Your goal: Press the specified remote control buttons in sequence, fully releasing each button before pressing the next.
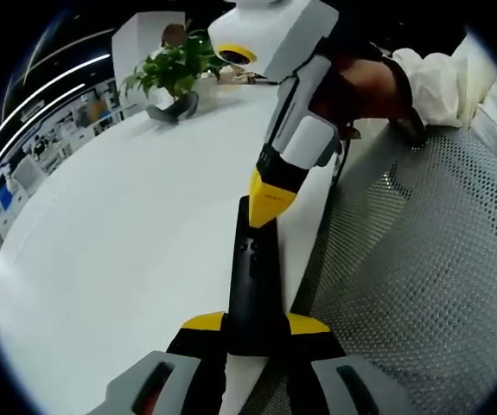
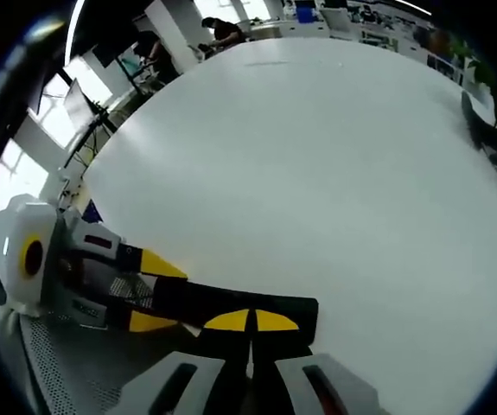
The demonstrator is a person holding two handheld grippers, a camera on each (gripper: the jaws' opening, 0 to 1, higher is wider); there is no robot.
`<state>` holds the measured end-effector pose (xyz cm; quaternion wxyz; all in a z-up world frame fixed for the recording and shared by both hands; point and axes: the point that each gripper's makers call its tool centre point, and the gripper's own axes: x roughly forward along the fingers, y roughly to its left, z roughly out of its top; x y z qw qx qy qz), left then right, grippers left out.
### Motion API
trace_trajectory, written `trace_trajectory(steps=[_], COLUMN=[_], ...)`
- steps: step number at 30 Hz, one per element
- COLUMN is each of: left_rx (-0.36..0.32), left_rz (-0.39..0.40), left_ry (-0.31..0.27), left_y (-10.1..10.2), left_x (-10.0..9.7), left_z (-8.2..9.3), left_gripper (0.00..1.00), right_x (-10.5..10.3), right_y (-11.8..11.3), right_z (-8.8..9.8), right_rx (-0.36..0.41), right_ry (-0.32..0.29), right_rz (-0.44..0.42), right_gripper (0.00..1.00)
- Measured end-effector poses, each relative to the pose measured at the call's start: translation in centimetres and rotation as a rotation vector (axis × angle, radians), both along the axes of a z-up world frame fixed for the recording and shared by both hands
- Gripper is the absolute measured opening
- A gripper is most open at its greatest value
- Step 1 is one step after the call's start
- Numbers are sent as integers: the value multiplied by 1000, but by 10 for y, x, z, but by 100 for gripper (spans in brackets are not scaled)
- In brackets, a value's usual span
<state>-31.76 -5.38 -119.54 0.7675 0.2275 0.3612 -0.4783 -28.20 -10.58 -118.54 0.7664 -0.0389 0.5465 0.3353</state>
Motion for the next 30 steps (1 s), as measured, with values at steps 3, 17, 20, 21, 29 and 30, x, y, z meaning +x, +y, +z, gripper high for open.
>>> trace_trajectory(steps=[3,17,20,21,29,30], left_rx=[6,2,-22,-26,-28,-27], left_rz=[-9,-62,-61,-56,-64,-66], left_ry=[-2,-16,-11,-6,-16,-18], left_y=[-1,-11,-11,-11,-11,-11], left_x=[0,-5,-5,-5,-5,-4], left_z=[0,-1,0,0,0,0], left_gripper=[24,24,24,24,24,24], right_x=[0,-4,-5,-5,-8,-7], right_y=[2,11,11,11,12,12], right_z=[1,3,2,2,-1,-1], right_rx=[-2,26,18,15,-1,1], right_ry=[-11,-25,-25,-25,-25,-21], right_rz=[13,65,75,79,96,90], right_gripper=[0,0,0,0,0,0])
